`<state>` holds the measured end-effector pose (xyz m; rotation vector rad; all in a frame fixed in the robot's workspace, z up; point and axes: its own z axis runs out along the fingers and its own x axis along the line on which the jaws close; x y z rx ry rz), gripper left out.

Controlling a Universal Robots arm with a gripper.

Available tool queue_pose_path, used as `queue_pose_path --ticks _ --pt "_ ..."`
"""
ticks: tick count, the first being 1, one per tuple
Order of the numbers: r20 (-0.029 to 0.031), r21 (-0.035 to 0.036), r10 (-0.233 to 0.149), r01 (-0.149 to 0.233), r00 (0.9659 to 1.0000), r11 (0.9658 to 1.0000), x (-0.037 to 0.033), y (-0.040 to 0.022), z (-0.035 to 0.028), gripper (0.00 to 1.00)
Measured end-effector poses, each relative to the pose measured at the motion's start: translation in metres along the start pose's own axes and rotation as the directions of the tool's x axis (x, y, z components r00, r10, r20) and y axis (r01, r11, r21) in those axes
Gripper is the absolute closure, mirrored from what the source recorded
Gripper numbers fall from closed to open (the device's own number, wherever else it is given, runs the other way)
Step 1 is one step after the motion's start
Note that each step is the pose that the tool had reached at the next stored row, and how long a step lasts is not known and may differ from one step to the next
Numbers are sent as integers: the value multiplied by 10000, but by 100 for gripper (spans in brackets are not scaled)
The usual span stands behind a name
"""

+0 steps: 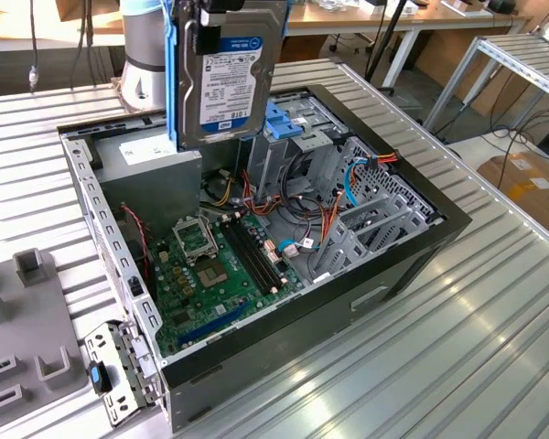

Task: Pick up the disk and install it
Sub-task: 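Pick up the disk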

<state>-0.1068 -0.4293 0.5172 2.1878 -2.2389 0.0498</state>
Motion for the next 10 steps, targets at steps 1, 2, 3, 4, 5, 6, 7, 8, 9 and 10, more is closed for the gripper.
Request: queue_pose_path --ticks 1,2,3,4,5,6,7,8,9,10 --pt "0 0 1 -1 10000 10000 2 -61 2 64" --pt "0 -1 0 0 10000 10000 5 -150 5 64" --pt "0 -1 0 0 10000 10000 6 -189 6 64" --pt "0 -1 1 -1 10000 10000 7 -222 7 64" --pt "0 -1 0 0 10000 10000 7 -250 7 64" --pt "-1 -1 0 0 10000 10000 8 -258 7 64" --pt "0 -1 0 0 10000 10000 8 -260 7 64" --pt "0 -1 1 -1 10000 10000 8 -260 8 64" --pt "-1 -1 1 -1 10000 10000 7 -261 7 64" --pt "0 -1 1 -1 10000 10000 7 -262 7 64"
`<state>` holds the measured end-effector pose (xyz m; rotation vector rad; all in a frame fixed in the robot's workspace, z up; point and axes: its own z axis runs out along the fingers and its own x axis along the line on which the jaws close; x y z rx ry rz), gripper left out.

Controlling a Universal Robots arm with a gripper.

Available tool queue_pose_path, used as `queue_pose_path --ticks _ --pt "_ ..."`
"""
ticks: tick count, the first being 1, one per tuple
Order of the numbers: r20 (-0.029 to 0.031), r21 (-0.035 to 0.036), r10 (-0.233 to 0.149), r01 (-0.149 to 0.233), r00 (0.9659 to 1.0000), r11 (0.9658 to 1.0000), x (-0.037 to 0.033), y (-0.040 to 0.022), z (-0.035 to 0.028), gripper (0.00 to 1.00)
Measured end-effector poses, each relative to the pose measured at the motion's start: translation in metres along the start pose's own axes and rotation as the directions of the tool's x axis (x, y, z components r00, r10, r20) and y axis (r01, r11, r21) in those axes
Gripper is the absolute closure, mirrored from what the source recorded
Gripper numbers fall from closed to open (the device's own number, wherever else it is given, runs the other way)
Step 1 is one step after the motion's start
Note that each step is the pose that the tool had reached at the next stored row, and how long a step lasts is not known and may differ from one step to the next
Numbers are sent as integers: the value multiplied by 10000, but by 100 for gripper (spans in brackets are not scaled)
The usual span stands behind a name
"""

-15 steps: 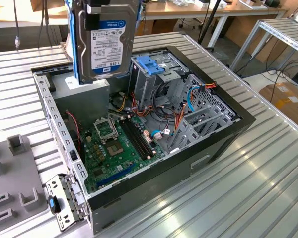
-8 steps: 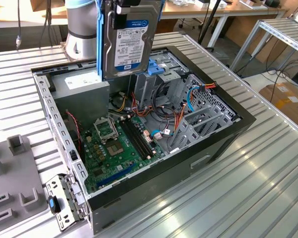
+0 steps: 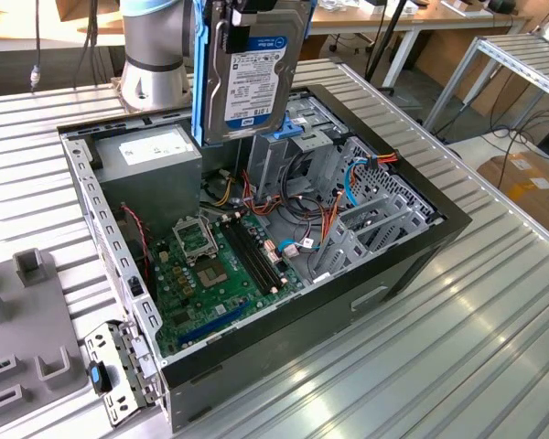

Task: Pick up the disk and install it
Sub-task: 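Pick up the disk, then insert the disk into the insertion slot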

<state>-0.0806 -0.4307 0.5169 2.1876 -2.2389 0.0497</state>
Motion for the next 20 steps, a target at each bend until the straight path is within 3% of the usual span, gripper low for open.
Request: queue_pose_path --ticks 10,20 --pt "-1 0 -3 3 10000 10000 10 -3 0 64" --pt "1 0 -1 1 10000 10000 232 -7 7 64"
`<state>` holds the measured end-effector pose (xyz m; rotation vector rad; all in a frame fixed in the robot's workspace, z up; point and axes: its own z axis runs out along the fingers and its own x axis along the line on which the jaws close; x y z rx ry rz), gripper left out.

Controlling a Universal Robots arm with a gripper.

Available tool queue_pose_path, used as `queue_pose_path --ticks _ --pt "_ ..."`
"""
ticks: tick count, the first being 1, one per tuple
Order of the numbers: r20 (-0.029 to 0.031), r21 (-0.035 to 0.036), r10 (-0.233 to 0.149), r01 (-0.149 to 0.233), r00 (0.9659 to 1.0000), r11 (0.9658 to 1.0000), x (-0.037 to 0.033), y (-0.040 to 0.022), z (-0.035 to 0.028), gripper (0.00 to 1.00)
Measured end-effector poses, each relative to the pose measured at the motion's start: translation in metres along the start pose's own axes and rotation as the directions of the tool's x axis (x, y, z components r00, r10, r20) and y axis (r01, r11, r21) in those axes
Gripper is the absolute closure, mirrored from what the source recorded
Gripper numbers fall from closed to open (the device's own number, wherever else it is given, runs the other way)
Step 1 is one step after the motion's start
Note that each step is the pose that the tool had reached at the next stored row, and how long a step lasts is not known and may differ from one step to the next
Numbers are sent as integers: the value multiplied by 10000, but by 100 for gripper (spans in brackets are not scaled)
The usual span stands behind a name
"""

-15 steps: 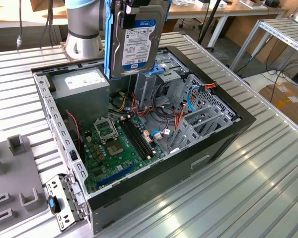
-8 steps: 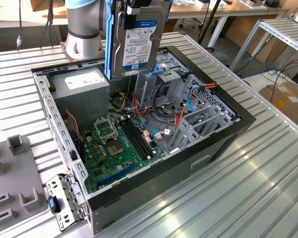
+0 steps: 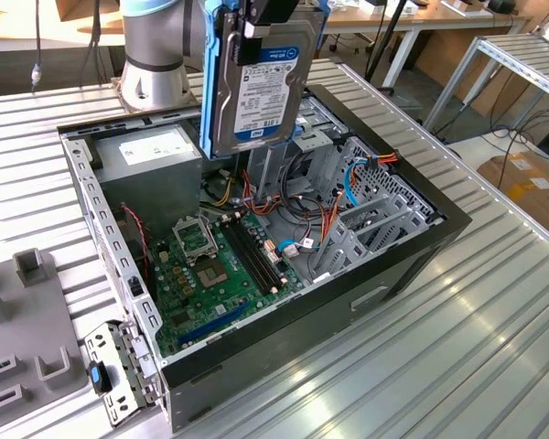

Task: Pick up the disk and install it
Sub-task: 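Insert the disk into the insertion slot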

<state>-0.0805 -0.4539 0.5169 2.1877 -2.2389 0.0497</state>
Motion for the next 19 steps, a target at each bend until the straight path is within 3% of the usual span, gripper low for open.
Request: queue_pose_path --ticks 13,16,19 --pt "0 0 0 0 10000 10000 400 -12 15 64" --pt "-1 0 1 -1 10000 10000 439 -69 20 64" --pt "-2 0 0 0 10000 10000 454 -196 30 64"
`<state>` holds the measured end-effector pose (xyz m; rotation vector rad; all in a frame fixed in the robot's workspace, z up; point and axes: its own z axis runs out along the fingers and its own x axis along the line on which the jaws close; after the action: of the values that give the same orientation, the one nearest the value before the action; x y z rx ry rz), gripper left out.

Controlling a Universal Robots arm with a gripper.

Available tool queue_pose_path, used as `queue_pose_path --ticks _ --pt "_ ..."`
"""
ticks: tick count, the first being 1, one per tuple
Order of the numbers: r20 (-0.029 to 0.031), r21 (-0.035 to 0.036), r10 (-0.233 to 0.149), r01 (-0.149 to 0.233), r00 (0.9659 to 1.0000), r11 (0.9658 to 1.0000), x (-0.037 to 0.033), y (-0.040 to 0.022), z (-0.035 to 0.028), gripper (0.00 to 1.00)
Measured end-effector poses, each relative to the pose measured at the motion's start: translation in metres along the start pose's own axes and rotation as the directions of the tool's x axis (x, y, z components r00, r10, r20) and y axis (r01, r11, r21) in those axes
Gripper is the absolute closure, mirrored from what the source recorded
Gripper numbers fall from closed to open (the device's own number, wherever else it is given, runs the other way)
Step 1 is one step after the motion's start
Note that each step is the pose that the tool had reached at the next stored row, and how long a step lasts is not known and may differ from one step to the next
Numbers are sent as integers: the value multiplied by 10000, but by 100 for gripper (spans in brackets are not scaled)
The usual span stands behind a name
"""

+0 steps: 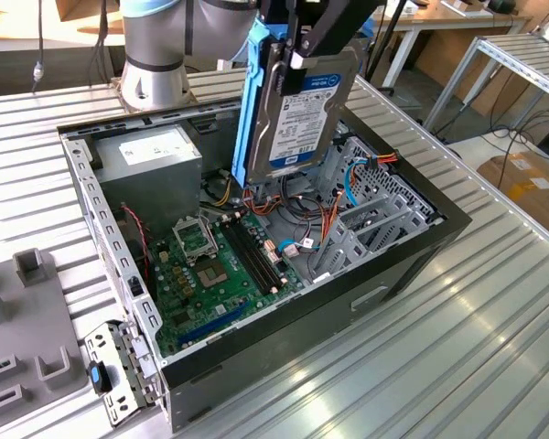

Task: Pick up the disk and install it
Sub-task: 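Insert the disk into the insertion slot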

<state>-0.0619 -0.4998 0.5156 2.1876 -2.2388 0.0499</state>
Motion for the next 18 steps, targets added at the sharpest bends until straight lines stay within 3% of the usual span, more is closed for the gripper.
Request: queue_pose_path --ticks 3,7,9,14,15,18 --pt "-2 1 0 0 10000 10000 8 -219 15 64" --pt "-6 0 0 0 10000 10000 38 -388 32 64" --pt "-3 1 0 0 10000 10000 130 -451 58 64" --pt "-4 0 -1 1 10000 10000 321 -523 106 64" --pt "-4 0 0 0 10000 10000 386 -564 123 64" --pt "-5 1 0 0 10000 10000 446 -723 155 64"
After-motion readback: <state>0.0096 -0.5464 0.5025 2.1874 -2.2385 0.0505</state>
